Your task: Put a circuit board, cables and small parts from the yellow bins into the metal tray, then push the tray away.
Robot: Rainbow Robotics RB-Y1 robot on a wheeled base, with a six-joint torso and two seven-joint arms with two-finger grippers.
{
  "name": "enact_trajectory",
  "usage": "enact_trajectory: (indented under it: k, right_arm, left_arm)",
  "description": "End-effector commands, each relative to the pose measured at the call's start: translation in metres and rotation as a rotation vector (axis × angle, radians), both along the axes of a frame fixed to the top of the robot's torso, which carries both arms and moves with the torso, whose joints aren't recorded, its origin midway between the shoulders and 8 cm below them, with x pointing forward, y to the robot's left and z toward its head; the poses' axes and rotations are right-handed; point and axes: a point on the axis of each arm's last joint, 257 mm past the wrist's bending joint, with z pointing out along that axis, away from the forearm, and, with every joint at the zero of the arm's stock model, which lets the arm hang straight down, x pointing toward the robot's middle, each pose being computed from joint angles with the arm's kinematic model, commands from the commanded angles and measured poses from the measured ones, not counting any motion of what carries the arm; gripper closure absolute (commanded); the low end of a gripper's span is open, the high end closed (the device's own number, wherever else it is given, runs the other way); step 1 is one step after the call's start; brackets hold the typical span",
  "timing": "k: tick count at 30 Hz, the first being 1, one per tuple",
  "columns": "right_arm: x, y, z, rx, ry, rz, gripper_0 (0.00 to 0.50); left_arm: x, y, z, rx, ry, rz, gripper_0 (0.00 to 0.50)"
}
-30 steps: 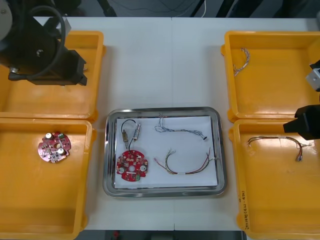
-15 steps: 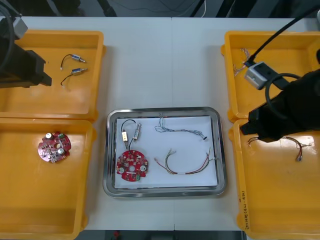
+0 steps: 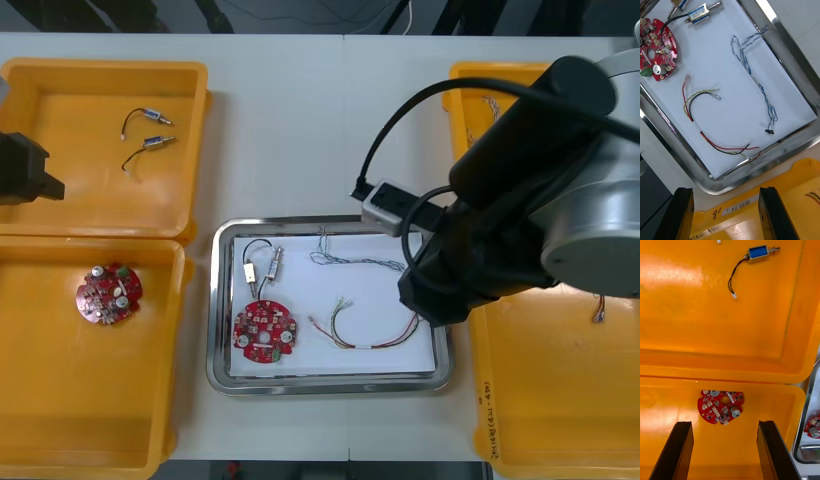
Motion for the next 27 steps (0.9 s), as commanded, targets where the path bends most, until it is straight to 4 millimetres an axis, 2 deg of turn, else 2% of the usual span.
enact_trajectory:
  k: [1, 6, 10, 16, 27]
  right_arm:
    - [-0.01, 0.042, -0.002, -0.038, -0.048, 0.154, 0.0]
    - [-0.019, 0.066, -0.02, -0.069, -0.061, 0.25, 0.0]
    - [-0.019, 0.074, -0.029, -0.112, -0.082, 0.345, 0.0]
    - [-0.02, 0.078, -0.043, -0.154, -0.063, 0.461, 0.0]
    - [-0.028, 0.083, -0.081, -0.253, -0.011, 0.654, 0.0]
  left_arm:
    - [-0.017, 0.029, 0.012, 0.106, -0.03, -0.024, 0.0]
    - [-0.028, 0.032, 0.006, 0.128, -0.029, -0.038, 0.0]
    - [-0.037, 0.033, 0.002, 0.145, -0.031, -0.047, 0.0]
    - [-0.044, 0.033, -0.001, 0.156, -0.033, -0.058, 0.0]
    - [-0.049, 0.035, -0.007, 0.152, -0.025, -0.055, 0.0]
